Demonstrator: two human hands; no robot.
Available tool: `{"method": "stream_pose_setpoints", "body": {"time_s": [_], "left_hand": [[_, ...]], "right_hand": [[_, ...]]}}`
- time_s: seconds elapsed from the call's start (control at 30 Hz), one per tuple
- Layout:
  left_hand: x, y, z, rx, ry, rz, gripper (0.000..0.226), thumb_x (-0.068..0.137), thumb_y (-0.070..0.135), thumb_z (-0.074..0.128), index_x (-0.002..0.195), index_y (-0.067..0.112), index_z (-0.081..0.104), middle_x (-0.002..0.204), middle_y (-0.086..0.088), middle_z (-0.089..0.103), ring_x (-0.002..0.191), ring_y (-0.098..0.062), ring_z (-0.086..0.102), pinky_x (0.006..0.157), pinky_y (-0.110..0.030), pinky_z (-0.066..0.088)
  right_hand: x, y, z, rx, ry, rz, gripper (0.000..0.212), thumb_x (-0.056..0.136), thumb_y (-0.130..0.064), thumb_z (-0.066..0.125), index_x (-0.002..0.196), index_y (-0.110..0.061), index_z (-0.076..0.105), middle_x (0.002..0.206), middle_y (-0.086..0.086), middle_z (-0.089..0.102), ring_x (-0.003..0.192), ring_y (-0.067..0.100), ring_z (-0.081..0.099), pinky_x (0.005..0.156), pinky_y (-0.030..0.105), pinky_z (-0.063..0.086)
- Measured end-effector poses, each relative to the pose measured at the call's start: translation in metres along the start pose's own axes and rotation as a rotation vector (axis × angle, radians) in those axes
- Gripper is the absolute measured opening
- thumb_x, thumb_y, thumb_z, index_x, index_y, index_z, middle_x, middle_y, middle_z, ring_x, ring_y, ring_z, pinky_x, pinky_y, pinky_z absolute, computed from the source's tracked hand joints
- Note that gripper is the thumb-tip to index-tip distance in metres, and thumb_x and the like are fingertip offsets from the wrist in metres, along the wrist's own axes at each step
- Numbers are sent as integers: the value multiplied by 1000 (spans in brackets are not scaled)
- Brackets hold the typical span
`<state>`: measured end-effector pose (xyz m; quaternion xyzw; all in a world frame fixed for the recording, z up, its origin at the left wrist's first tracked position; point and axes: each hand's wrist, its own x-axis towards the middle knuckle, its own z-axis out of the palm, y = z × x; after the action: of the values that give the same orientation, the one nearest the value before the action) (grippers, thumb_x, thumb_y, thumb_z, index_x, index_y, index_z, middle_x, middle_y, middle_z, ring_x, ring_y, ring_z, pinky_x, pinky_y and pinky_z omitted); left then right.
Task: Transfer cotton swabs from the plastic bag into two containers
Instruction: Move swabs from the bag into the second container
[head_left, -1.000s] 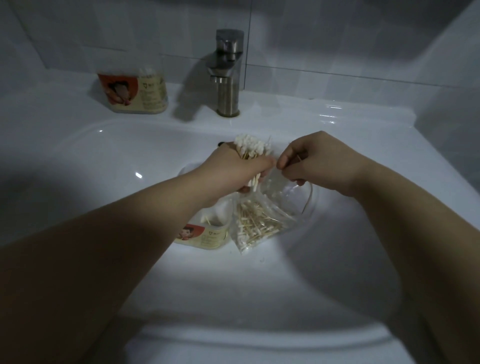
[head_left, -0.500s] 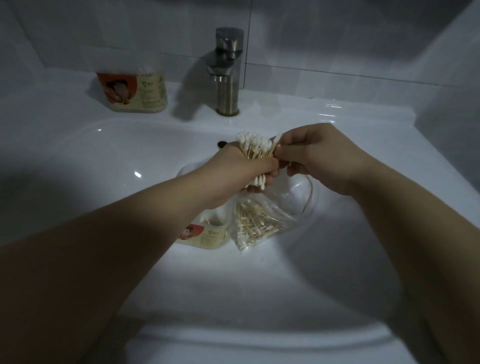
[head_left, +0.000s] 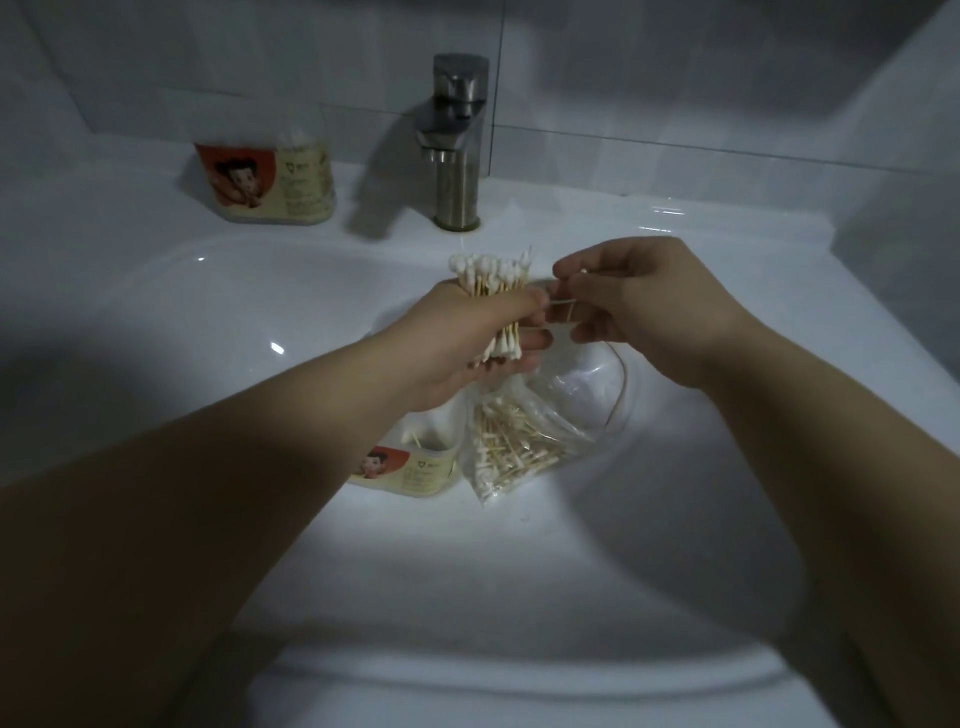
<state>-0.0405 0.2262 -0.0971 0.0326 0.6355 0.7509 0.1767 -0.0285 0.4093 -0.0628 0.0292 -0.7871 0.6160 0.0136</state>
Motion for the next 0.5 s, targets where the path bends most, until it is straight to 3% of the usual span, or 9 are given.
{"method": "stream_pose_setpoints", "body": {"time_s": [0.13,0.2,0.27,0.33,0.4,0.5], "left_hand": [[-1,0,1,-12,-71,-41,21,95,20,73,113,9,74,102,-12,79,95,-24,77,75,-34,63],[-2,0,3,9,-101,-45,17,96,19,71,110,10,74,94,-7,79,85,-18,77,73,-32,62],[-3,1,5,14,-96,-46,6,96,16,70,96,11,74,79,-2,74,69,-11,71,69,-30,60],[-4,3,5,-14,-65,-50,10,95,13,70,86,12,71,71,-1,69,61,-10,66,63,-28,58],[-3,4,2,-26,-51,-46,9,95,11,70,86,11,69,69,-2,67,59,-11,64,60,-27,57],[-4,3,2,31,-67,-34,6,96,13,68,90,13,69,70,-1,67,61,-12,65,61,-27,56]], "right_hand": [[-2,0,3,-118,-54,-39,14,99,-17,63,98,-17,77,90,-1,79,87,14,76,65,27,55],[-3,1,7,-155,-81,-66,19,99,-15,60,93,-17,78,87,0,78,81,14,73,66,29,53],[-4,2,11,-172,-75,-104,24,101,-11,54,104,-14,78,95,1,78,84,12,73,64,30,54],[-5,0,12,-219,-53,-164,37,103,-7,47,132,-20,66,121,-6,72,99,6,72,66,29,58],[-5,-2,10,-336,-64,-246,51,102,-3,44,146,-25,52,140,-12,60,118,2,64,84,30,60],[-6,-4,9,-567,-122,-296,59,96,1,44,149,-22,51,146,-7,57,133,6,53,110,34,47]]}}
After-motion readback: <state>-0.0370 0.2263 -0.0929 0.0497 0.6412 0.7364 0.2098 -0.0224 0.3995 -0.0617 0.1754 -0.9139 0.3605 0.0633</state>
